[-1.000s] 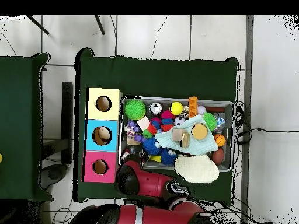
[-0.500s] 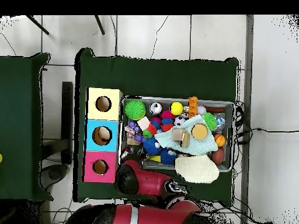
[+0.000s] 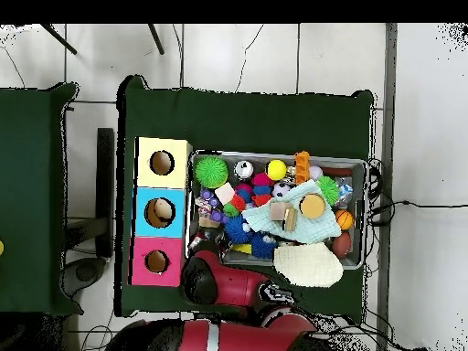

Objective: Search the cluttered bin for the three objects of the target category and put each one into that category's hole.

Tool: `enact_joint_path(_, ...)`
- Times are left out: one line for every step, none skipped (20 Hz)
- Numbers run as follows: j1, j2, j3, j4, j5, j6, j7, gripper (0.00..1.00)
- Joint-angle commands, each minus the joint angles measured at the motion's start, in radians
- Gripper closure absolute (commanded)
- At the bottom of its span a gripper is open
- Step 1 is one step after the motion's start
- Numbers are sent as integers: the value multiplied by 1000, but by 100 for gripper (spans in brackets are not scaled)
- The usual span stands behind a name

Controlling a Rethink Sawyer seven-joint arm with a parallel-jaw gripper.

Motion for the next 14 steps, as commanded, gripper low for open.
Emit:
enact_joint_path(-30, 144, 54, -24, -19, 197, 60, 100)
enact_joint_path(-32, 135, 55, -19, -15, 208, 61, 100)
enact_joint_path(-31, 127, 54, -13, -14, 213, 62, 100)
enact_joint_path(-31, 119, 53, -8, -11, 220, 62, 100)
enact_joint_path(-34, 113, 54, -6, -10, 231, 60, 100)
enact_joint_path(-37, 107, 54, -3, -10, 240, 58, 100)
enact_joint_path(-39, 100, 55, -1, -10, 250, 56, 100)
enact_joint_path(-43, 94, 57, 2, -9, 258, 55, 100)
enact_joint_path(-46, 90, 58, 5, -9, 264, 55, 100)
enact_joint_path(-49, 85, 59, 7, -9, 270, 55, 100)
enact_joint_path(-51, 83, 61, 9, -10, 273, 54, 100)
enact_joint_path(-53, 81, 62, 11, -12, 276, 54, 100)
enact_joint_path(-54, 79, 61, 14, -13, 276, 54, 100)
enact_joint_path(-54, 75, 60, 14, -11, 283, 52, 100)
